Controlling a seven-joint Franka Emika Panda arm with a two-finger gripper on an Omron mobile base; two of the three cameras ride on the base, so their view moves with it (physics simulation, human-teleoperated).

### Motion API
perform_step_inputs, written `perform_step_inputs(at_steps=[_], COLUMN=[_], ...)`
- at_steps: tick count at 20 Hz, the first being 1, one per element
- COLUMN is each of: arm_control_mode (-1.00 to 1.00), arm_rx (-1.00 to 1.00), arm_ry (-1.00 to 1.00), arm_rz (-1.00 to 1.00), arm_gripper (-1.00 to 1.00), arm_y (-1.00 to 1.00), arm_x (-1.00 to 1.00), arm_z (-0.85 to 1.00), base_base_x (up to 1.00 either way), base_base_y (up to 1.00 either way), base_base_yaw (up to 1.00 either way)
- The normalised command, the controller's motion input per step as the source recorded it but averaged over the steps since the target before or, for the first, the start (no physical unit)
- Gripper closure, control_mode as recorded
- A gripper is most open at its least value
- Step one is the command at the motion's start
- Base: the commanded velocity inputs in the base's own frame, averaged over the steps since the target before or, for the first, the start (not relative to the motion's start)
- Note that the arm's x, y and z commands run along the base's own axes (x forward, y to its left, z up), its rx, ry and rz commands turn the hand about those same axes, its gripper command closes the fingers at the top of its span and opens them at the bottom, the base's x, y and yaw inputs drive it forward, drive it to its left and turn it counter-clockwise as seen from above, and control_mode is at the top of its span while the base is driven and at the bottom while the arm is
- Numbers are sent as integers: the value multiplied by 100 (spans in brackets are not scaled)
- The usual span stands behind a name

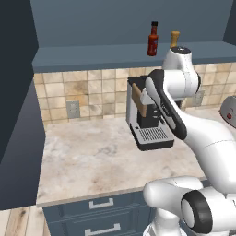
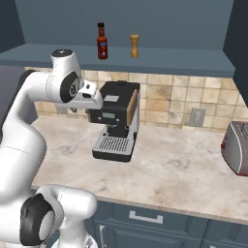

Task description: Take 2 condiments from the cabinet and move them on the counter near the stove.Make sure the condiments are lined up with each other, next to each other.

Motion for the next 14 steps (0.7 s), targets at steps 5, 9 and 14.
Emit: perform_step_inputs(at_steps=[5, 9, 14], arm_control_mode=[-100, -100, -100], arm_rx=[0, 0, 0], arm_ry=[-7, -21, -30], arm_rz=[0, -1, -4], arm_gripper=[-100, -100, -100], arm_y=[1, 0, -1], arm_x=[-18, -42, -48], arm_z=[4, 36, 50], base_base_x=[0, 0, 0], base_base_y=[0, 0, 0], base_base_yaw=[0, 0, 0])
